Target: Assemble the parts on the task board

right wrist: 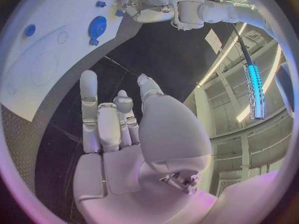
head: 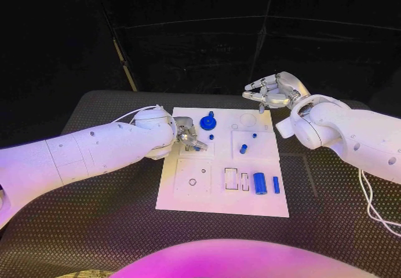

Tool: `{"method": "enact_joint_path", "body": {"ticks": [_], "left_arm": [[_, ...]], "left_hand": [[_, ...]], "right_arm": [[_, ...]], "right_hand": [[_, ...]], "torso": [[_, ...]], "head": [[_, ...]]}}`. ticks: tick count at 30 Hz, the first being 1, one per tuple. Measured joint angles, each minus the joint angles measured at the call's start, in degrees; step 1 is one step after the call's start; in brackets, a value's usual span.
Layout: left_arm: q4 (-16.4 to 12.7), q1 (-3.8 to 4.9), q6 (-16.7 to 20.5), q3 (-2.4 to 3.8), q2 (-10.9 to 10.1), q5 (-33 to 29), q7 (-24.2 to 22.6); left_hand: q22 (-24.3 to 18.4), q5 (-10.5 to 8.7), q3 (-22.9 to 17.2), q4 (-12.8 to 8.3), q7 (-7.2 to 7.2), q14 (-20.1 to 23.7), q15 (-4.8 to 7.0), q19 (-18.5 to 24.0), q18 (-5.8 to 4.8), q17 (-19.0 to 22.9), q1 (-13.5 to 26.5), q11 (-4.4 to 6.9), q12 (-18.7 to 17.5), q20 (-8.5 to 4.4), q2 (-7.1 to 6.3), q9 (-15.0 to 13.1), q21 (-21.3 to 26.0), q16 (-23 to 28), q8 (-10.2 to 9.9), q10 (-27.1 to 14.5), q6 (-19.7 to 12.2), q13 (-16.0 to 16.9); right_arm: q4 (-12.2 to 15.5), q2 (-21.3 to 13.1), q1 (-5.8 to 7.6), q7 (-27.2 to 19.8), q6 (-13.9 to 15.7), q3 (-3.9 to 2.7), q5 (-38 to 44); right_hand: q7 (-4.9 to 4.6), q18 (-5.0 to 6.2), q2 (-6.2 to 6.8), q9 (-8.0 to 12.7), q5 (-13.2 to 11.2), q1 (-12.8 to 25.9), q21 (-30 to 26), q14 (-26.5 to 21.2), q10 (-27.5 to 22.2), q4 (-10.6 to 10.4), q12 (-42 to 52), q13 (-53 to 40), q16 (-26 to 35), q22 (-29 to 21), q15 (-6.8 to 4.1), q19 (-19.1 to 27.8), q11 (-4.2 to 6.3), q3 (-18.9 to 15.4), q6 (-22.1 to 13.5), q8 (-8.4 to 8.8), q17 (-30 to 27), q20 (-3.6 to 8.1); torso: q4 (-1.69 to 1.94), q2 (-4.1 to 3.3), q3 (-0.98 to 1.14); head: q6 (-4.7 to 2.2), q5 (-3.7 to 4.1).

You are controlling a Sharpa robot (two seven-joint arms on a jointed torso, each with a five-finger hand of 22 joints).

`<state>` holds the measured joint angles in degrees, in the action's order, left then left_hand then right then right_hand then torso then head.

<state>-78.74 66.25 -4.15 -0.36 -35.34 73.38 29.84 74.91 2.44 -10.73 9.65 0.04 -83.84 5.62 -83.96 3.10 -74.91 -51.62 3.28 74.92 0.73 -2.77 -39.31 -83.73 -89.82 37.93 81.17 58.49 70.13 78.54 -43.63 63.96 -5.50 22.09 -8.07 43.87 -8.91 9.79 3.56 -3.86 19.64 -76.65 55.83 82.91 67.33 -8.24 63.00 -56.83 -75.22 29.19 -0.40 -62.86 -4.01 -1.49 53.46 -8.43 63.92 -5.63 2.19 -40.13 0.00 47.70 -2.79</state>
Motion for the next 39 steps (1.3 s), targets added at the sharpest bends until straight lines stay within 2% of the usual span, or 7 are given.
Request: {"method": "enact_joint_path", "body": {"ticks": [10, 18, 25, 39], "left_arm": [[0.23, 0.02, -0.03, 0.01, 0.19, 0.04, 0.0], [0.22, 0.02, 0.03, 0.0, 0.2, 0.04, 0.0], [-0.23, 0.01, 0.1, 0.0, -0.12, 0.1, 0.0], [-1.32, -0.02, -0.19, 0.02, -0.82, 0.37, 0.25]], "left_hand": [[0.0, 0.0, 2.51, 1.9, 0.1, 0.0, 0.0, 0.0, 0.0, 0.0, 0.27, 0.0, -0.14, 0.0, 0.27, -0.19, 0.0, 0.0, -0.16, 0.0, -0.08, 0.0], [0.0, 0.0, 3.19, 2.26, 0.1, 0.0, 0.0, 0.0, 0.0, 0.0, 0.26, 0.0, -0.14, 0.0, 0.27, -0.22, 0.0, 0.0, -0.12, 0.0, -0.08, -0.09], [0.0, 0.0, 4.31, 3.06, 0.1, 0.0, 0.0, 0.0, 0.0, 0.0, 0.26, 0.0, -0.14, 0.0, 0.27, -0.1, 0.0, 0.0, -0.13, 0.0, -0.09, -0.09], [0.0, 0.0, 4.64, 3.08, 0.29, 0.0, 0.0, 0.0, 0.0, 0.0, 0.26, 0.0, -0.14, 0.0, 0.27, -0.19, 0.0, 0.0, -0.19, 0.0, -0.33, -0.08]], "right_arm": [[-0.22, 0.05, 0.0, 0.0, 0.01, 0.0, 0.0], [-0.42, 0.11, 0.0, -0.03, 0.01, 0.0, 0.0], [-0.57, 0.18, 0.0, -0.04, 0.0, 0.0, 0.0], [-0.79, 0.28, 0.0, -0.03, -0.01, 0.0, 0.0]], "right_hand": [[0.0, 0.0, -0.11, 0.0, 0.0, 0.22, 0.0, 0.0, -0.09, -0.2, 0.0, 0.05, 0.0, -0.08, 0.0, 0.0, -0.09, -0.2, 0.0, -0.21, -0.02, 0.0], [0.0, 0.0, -0.11, 0.0, 0.0, 0.22, 0.0, 0.0, -0.09, -0.24, 0.0, 0.05, 0.0, -0.08, 0.0, 0.0, -0.09, -0.24, 0.0, -0.21, -0.02, 0.0], [0.0, 0.0, -0.11, 0.0, 0.0, 0.82, -0.21, 0.0, -0.09, -0.72, 0.0, 0.05, 0.0, -0.07, 0.0, 0.0, -0.09, -0.38, 0.0, -0.21, -0.02, 0.0], [0.0, 0.0, -0.11, 0.0, 0.0, 0.81, -0.21, 0.0, -0.09, -0.72, 0.0, 0.04, 0.0, -0.07, 0.0, 0.0, -0.09, -0.38, 0.0, -0.21, -0.01, 0.0]], "torso": [[0.0, 0.0, 0.02], [0.0, 0.0, 0.02], [0.0, -0.03, -0.02], [0.0, -0.02, -0.02]], "head": [[0.06, -0.07], [-0.2, 0.01], [-0.03, 0.12], [0.22, 0.16]]}}
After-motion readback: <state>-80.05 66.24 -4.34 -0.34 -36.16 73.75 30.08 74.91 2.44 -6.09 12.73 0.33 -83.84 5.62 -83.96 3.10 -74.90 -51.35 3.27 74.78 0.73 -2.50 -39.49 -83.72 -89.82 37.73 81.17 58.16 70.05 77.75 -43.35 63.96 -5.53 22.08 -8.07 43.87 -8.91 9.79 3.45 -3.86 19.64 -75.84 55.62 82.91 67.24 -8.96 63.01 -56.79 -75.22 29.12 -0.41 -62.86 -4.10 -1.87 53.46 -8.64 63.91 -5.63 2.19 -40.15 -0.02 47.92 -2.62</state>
